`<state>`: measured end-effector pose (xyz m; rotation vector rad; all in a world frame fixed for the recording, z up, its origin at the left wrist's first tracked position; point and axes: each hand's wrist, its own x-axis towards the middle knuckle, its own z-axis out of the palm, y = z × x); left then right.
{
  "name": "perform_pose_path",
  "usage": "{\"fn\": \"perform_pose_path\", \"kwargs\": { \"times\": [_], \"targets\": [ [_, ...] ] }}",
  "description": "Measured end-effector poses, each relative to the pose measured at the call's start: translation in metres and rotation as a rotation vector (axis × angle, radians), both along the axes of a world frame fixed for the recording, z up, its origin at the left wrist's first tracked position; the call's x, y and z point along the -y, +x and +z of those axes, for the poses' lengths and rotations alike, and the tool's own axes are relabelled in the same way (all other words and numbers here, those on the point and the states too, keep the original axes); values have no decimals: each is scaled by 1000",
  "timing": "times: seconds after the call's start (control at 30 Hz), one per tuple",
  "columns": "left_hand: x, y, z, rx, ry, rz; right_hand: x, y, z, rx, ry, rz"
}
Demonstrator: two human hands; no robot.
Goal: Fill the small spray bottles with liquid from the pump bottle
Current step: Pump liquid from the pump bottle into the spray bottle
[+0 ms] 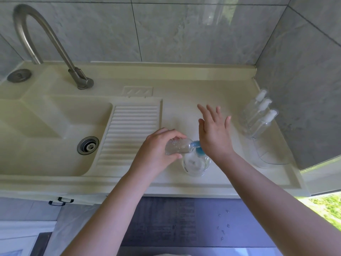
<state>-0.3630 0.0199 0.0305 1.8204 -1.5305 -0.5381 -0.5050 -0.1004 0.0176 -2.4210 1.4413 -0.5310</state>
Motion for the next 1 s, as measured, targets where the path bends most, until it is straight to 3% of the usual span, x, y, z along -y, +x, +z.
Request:
{"fn": "perform_pose_path", "kwargs": {
  "times": [0.17,0.37,0.57,0.67,0.87,1.0],
  "targets": [
    [1,0,-1,-2,3,6,6,-2,8,31,-96,-49],
    [0,1,0,22,17,10,-1,1,-6,-41,19,-66],
    [0,0,-2,0,-1,9,1,2,6,-7,-43,-52],
    [1,1,-1,24,15,8,-2,2,-3,-51,56,-54],
    [0,-1,0,-5,4,16,4,0,8,-27,-24,-52],
    [0,-1,0,5,24,16,2,-2,-3,-34,90,-50]
  ]
}}
